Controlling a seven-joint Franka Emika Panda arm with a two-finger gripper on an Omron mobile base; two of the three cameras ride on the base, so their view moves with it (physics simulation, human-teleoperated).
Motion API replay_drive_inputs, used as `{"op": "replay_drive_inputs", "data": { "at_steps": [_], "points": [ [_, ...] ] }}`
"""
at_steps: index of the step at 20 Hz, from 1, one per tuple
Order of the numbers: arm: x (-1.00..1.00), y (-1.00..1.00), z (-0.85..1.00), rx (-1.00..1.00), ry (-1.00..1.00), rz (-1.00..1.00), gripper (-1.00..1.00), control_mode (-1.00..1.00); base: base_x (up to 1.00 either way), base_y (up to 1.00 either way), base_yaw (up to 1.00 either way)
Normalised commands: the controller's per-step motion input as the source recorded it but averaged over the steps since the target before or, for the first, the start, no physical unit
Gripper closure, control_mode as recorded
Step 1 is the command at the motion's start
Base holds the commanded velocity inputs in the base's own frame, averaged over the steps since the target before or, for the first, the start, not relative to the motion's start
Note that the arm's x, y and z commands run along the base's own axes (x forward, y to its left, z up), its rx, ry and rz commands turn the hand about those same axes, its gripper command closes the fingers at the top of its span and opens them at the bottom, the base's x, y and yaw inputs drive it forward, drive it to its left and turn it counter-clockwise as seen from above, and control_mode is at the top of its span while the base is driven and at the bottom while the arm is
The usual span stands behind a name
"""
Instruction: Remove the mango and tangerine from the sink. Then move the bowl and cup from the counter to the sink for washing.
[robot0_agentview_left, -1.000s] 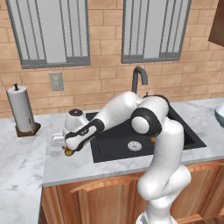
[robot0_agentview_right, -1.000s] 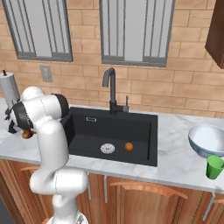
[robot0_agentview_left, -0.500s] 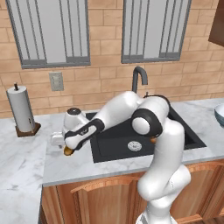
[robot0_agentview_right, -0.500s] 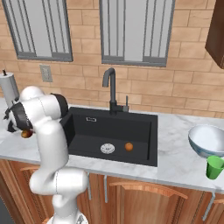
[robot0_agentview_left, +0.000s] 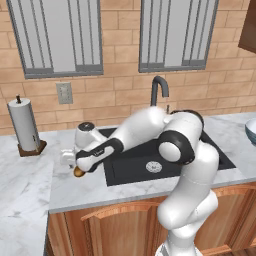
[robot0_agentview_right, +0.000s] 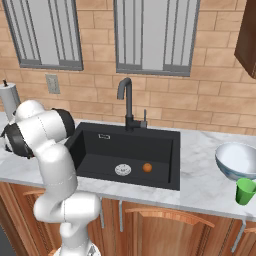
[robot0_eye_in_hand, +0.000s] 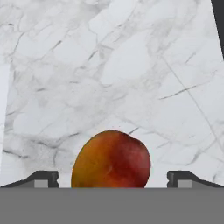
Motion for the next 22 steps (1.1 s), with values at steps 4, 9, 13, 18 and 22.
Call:
{"op": "replay_drive_inputs", "data": {
  "at_steps": [4,9,13,18,22],
  "points": [
    [-0.13,-0.30,0.26,-0.04,0.00,-0.13,-1.00,-1.00,0.00,0.00,0.00],
    [-0.15,-0.33,0.24,-0.04,-0.04,-0.11,-1.00,-1.00,0.00,0.00,0.00],
    [-0.16,-0.32,0.23,-0.02,-0.04,-0.08,-1.00,-1.00,0.00,0.00,0.00],
    [-0.18,-0.38,0.19,0.00,-0.05,-0.05,-1.00,-1.00,0.00,0.00,0.00],
    [-0.16,-0.42,0.09,0.00,-0.02,-0.01,-1.00,-1.00,0.00,0.00,0.00]
  ]
}}
